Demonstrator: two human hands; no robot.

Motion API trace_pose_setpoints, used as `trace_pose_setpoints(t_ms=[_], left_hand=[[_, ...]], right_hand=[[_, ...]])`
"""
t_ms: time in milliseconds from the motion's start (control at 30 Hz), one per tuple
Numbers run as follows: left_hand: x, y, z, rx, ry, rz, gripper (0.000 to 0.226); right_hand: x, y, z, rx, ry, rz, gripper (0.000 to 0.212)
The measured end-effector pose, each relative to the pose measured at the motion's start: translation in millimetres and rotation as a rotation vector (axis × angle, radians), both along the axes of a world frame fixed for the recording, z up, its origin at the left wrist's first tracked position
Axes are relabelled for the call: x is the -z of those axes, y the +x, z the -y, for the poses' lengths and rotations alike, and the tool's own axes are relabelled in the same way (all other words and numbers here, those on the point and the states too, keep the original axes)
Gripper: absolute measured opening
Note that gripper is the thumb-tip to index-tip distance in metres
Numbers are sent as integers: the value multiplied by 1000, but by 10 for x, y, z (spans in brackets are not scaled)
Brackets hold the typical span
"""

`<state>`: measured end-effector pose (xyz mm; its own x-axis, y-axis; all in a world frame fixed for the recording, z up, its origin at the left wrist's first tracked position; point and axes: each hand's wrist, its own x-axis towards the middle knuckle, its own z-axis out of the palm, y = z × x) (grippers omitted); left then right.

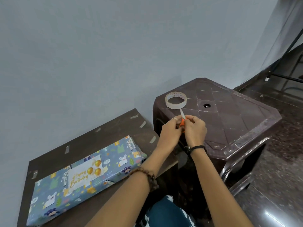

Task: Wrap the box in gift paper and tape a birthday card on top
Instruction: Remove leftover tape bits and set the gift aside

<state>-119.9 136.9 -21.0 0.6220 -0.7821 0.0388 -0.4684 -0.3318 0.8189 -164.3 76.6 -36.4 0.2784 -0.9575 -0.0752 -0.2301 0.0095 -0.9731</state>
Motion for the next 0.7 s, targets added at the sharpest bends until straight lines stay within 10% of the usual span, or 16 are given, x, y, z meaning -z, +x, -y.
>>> trace_pose_setpoints(t_ms=[433, 700], left_hand=[[198, 167, 126, 150, 171, 132, 49], [-195, 621, -1005, 52, 346, 273, 55]], right_hand=[[41, -90, 276, -15, -404, -544, 27], [-22, 88, -452, -189, -244, -21, 31]])
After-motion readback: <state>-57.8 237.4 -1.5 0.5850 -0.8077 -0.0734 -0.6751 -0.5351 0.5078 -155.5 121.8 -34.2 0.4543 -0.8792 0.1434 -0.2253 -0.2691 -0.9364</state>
